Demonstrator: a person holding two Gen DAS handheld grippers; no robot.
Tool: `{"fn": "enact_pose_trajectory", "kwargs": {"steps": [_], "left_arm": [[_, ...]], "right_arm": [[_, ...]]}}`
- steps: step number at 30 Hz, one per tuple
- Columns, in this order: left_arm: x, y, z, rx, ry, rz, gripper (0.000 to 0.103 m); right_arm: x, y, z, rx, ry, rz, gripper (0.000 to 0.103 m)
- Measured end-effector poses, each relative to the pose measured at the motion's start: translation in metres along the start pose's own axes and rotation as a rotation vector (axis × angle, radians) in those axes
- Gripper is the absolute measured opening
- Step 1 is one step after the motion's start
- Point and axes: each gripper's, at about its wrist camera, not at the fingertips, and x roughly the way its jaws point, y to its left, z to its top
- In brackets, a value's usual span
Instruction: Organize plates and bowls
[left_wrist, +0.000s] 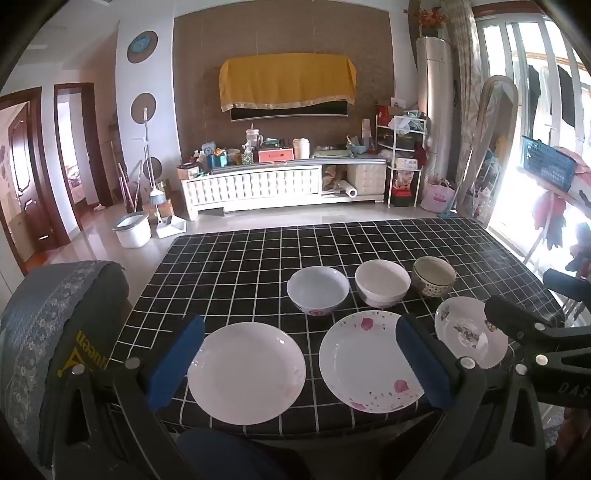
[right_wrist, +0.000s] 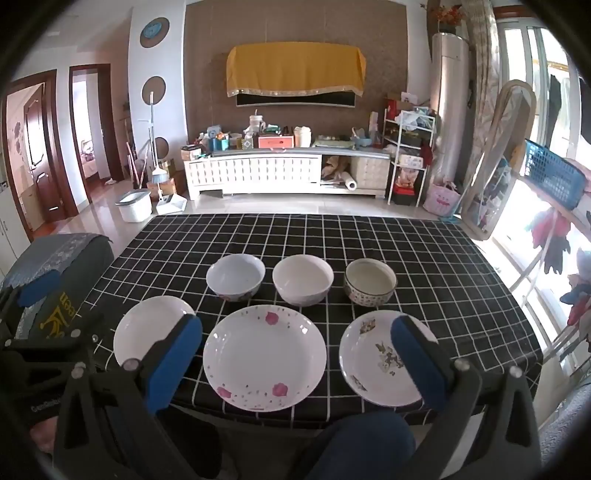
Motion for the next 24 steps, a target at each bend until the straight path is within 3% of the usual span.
{"fn": "enact_pose_trajectory", "kwargs": {"steps": [24], "left_arm": [[-0.0055,-0.0021,-0.0004,0.002,0.002,-0.002,0.102]], "right_arm": [[0.0005,-0.005,-0.0048,0.018,0.02,0.003,0.103]]}}
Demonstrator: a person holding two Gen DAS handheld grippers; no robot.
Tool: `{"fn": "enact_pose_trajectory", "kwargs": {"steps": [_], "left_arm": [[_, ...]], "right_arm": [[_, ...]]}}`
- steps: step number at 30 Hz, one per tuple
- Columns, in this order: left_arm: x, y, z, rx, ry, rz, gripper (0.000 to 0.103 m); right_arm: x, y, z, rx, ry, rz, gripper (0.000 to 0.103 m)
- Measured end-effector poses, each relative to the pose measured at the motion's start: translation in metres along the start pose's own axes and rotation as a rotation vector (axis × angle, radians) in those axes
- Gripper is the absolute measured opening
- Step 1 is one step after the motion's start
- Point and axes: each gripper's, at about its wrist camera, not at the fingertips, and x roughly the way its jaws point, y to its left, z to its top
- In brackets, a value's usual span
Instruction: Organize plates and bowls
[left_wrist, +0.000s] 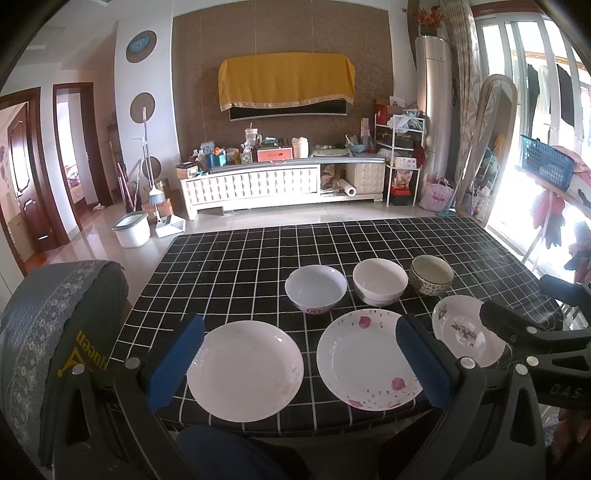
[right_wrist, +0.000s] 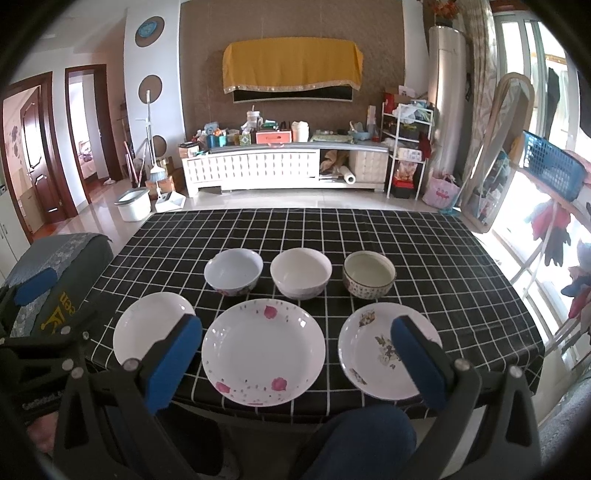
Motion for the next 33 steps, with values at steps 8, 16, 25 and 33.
{"fn": "enact_pose_trajectory", "kwargs": {"steps": [8,16,25,33], "left_arm": [[-0.0008,-0.0001,-0.0011,0.001,0.002,-0.002,0.102],[-0.0003,-0.0008,-0.0018,0.003,0.003,-0.002,0.102],[-0.0008,-0.0018,-0.0041,0.004,0.005,-0.002,0.102],[-0.0022,-0.0029,-0.0054,0.004,0.003,-0.002,0.102]], "right_arm": [[-0.0001,-0.001,-0.0016,0.003,0.0,-0.003,0.103],[0.0,-0.0012,-0.0024,0.005,0.006,-0.002,0.103],[-0.0008,-0.0017,-0.0047,0.009,0.014,-0.001,0.103],[-0.0004,-0.0018,-0.0052,0.009,0.016,-0.003,0.103]]}}
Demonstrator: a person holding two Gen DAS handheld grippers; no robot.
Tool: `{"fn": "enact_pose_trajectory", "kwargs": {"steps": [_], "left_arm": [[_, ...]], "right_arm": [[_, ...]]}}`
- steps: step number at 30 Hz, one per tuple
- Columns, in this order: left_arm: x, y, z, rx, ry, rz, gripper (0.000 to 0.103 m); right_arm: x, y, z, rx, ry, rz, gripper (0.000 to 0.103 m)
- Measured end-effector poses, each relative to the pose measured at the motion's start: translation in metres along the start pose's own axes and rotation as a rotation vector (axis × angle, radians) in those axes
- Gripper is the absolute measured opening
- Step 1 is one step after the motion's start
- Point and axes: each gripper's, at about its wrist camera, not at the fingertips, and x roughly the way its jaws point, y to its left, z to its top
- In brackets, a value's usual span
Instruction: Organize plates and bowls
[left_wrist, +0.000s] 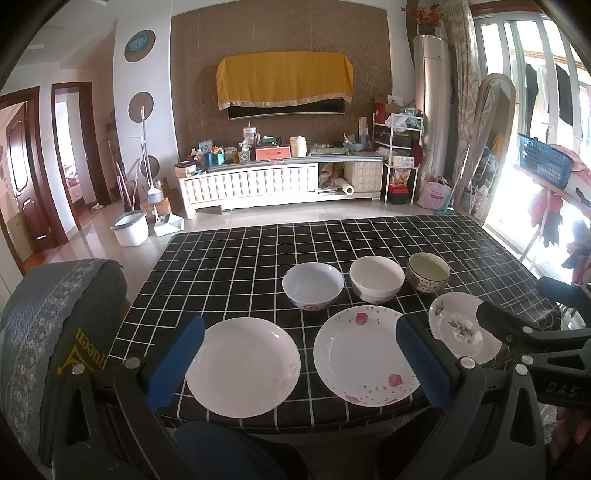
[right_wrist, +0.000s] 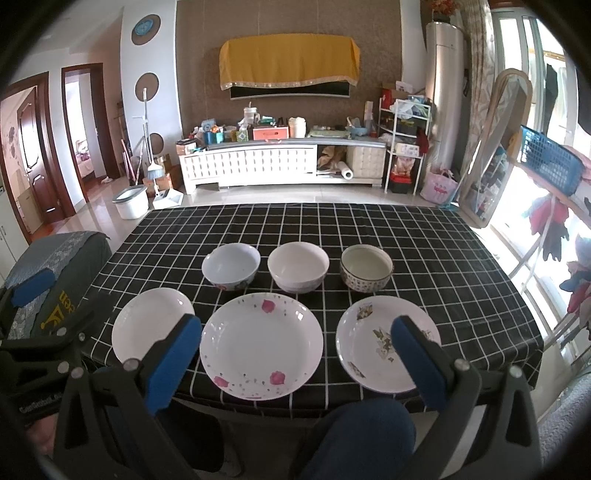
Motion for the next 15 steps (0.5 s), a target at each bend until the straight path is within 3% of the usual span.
{"fn": "enact_pose_trajectory", "kwargs": {"steps": [15], "left_arm": [[-0.0045,-0.0043,-0.0013,0.006,0.0,-0.008,0.102]], "right_arm": [[-0.0002,0.0001,-0.0004,0.002,0.001,0.0,0.103]]}}
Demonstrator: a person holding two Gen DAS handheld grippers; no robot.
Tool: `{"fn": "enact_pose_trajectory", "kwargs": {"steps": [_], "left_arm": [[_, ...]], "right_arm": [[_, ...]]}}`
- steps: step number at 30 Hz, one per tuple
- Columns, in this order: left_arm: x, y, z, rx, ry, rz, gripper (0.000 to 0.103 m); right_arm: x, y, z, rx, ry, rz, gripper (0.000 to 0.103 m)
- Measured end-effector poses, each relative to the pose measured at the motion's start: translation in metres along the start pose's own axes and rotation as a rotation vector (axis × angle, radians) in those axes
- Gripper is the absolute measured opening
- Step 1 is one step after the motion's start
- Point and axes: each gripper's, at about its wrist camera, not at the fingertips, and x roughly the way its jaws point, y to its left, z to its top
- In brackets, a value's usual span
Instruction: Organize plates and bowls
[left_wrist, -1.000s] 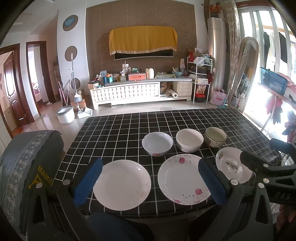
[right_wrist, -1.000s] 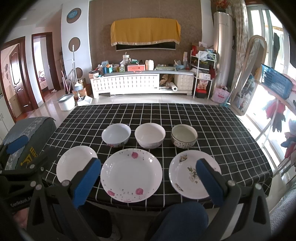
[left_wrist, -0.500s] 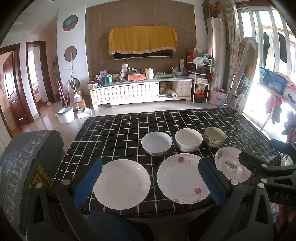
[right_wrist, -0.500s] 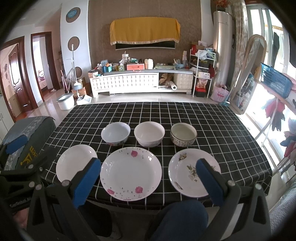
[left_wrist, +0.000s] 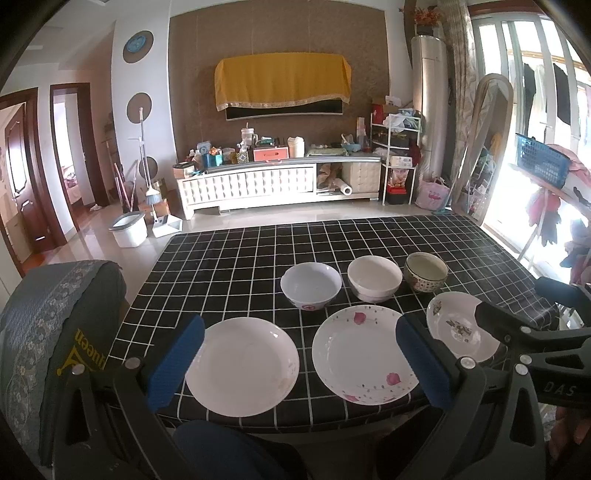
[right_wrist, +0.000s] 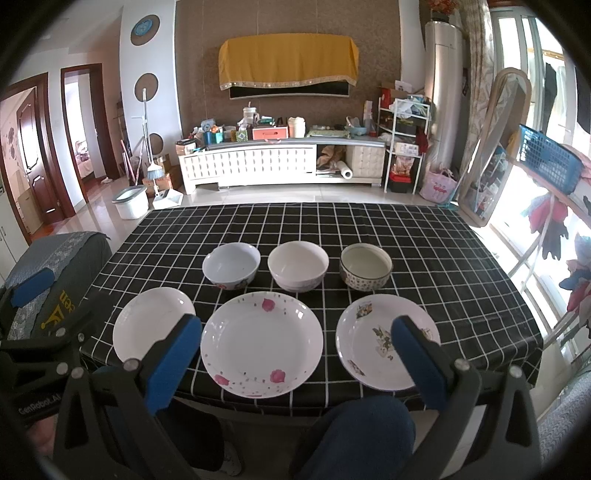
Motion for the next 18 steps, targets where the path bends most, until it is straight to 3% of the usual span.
{"fn": "enact_pose_trajectory", "kwargs": {"steps": [7,18], "left_arm": [[0.001,0.01,0.006,0.005,0.002,-0.008,0.102],[0.029,0.062,0.021,-0.062,0.063,0.031,0.102]], "right_arm": [[0.001,0.006,0.006,-0.008,-0.003,-0.01,0.103],[0.011,0.04,0.036,-0.043,-0.079,-0.04,0.103]]}}
